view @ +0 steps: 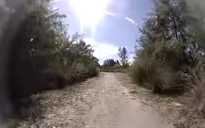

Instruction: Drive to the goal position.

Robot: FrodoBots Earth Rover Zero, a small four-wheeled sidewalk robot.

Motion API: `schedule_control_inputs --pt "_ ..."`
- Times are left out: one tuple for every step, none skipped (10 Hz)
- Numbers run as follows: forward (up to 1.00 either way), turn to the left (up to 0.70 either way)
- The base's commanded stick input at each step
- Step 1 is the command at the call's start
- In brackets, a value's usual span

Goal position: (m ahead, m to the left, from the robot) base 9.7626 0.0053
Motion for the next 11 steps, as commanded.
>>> schedule_control_inputs --pt "0.7 0.0" --pt "0.7 0.0" --pt "0.7 0.0" --pt "0.7 0.0" --pt "0.7 0.0" --pt "0.7 0.0" --pt "0.7 0.0" --pt "0.7 0.0" --pt "0.7 0.0" --pt "0.7 0.0" --pt "0.7 0.0"
